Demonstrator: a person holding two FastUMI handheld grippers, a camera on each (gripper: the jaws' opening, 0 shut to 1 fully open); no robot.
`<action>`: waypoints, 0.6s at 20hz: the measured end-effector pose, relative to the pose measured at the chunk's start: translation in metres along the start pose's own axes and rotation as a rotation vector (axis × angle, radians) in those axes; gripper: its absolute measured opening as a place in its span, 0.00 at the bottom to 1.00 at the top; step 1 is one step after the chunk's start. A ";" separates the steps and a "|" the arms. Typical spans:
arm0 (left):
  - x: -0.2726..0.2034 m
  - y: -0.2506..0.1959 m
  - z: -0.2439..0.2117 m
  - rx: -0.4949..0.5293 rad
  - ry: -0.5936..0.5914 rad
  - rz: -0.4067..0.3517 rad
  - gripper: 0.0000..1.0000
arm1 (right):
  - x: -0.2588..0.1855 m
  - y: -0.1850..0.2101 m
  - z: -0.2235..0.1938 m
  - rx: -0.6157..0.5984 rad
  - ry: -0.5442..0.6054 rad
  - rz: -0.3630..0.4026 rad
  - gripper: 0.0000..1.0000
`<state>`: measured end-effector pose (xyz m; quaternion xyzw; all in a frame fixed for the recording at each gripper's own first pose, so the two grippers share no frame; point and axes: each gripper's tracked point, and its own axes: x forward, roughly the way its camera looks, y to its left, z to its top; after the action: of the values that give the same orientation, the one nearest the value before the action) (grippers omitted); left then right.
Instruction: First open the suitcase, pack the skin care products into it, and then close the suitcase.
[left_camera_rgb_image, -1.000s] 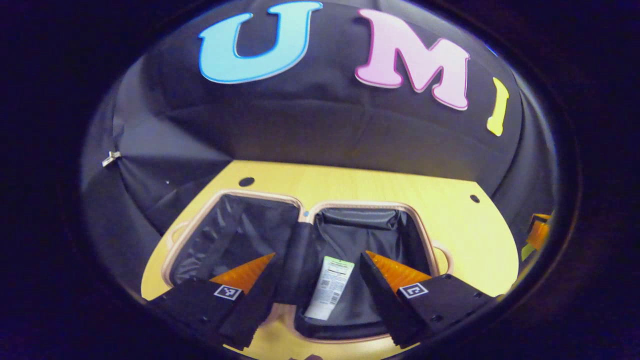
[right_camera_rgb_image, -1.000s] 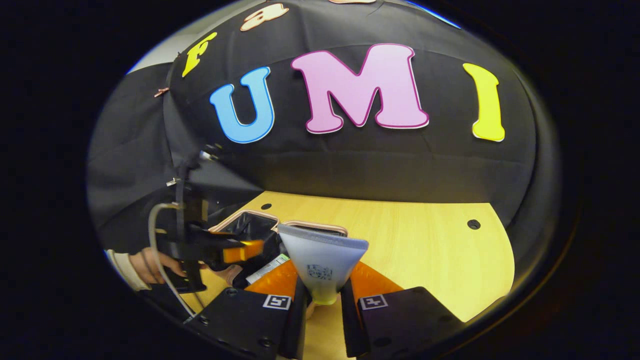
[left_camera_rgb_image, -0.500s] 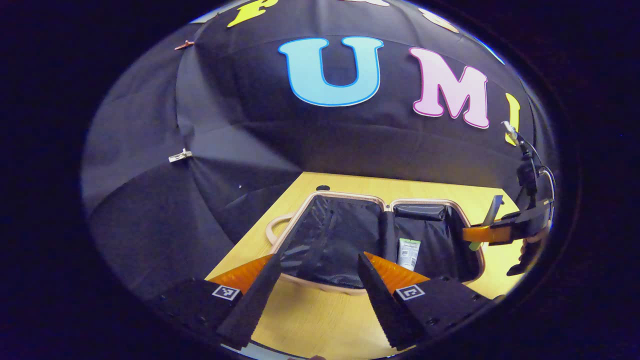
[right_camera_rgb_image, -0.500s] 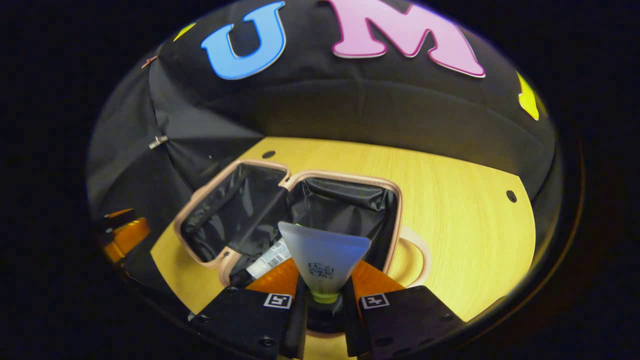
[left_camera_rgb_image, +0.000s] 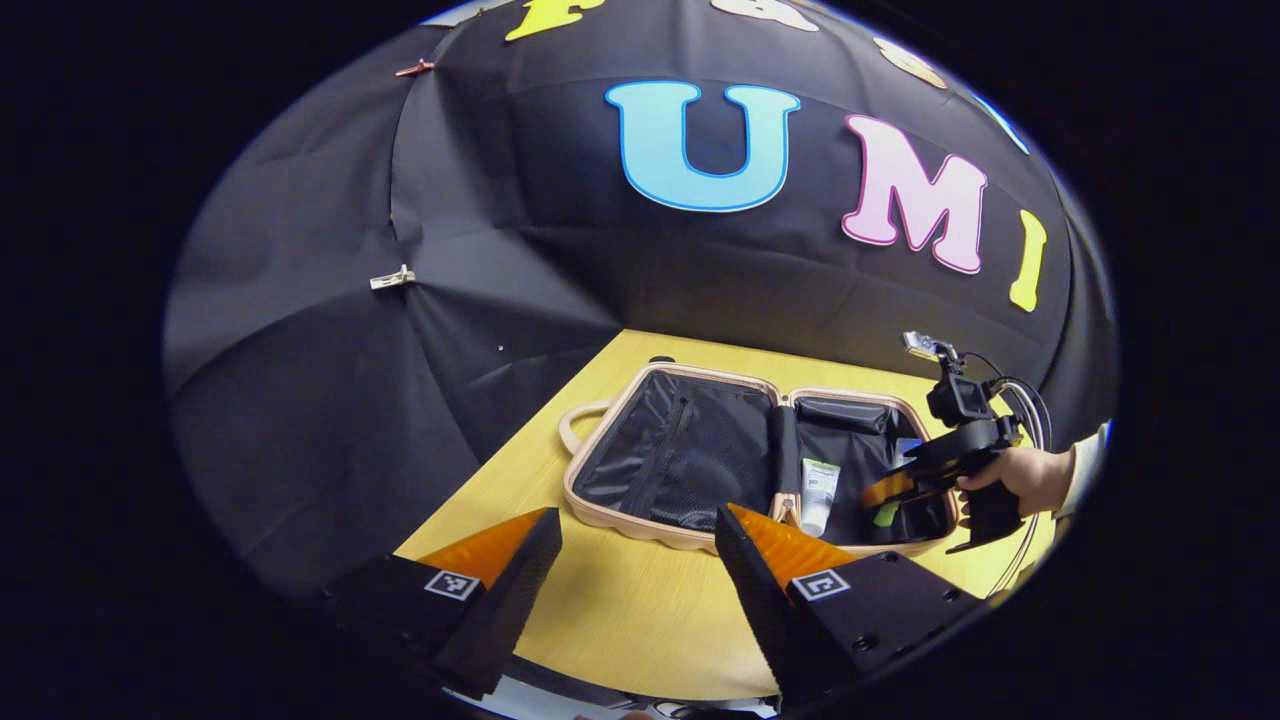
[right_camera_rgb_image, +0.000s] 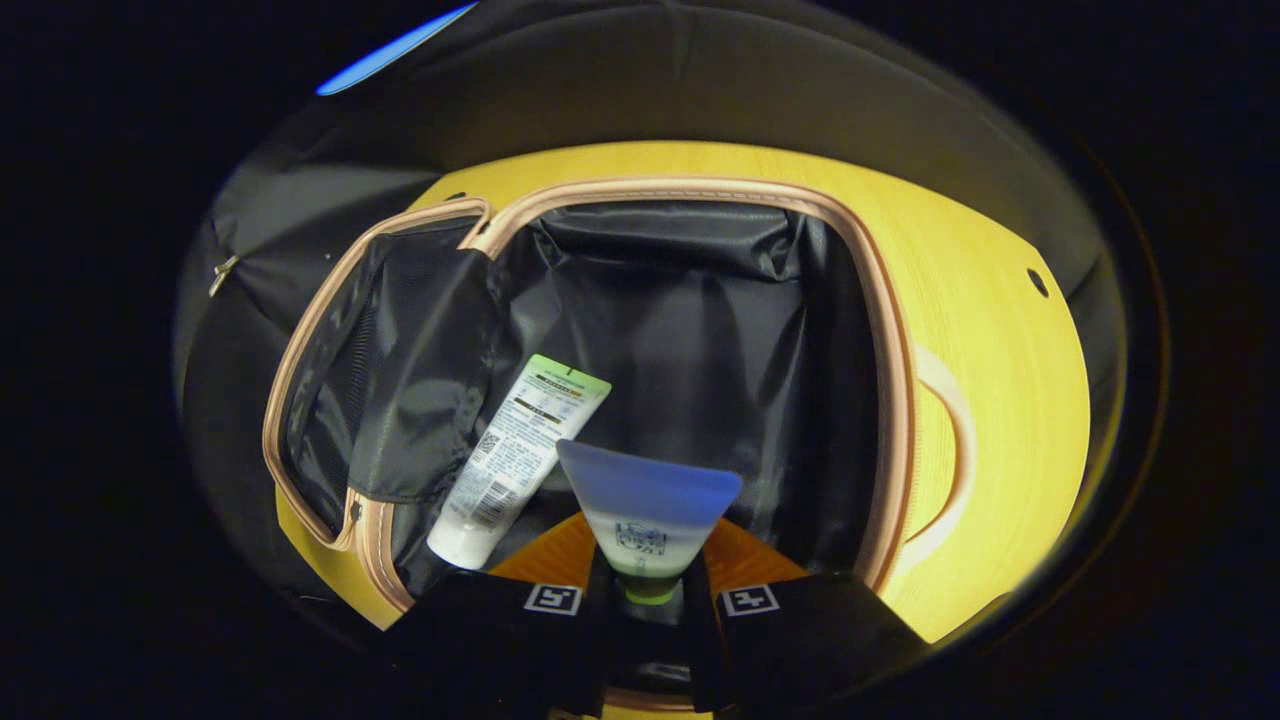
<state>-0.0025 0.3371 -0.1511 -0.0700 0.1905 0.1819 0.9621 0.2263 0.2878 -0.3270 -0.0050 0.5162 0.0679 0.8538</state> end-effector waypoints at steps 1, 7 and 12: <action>-0.001 0.003 -0.002 -0.005 0.004 -0.001 0.97 | 0.000 0.003 0.002 0.003 -0.010 0.009 0.31; 0.021 0.042 0.009 -0.042 -0.024 0.059 0.97 | -0.049 0.003 0.020 -0.040 -0.153 0.015 0.77; 0.080 0.079 0.040 -0.134 -0.056 0.009 0.97 | -0.134 -0.008 0.022 -0.061 -0.341 0.075 0.98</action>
<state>0.0505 0.4444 -0.1510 -0.1281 0.1514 0.2004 0.9594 0.1850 0.2668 -0.1988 0.0000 0.3616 0.1153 0.9252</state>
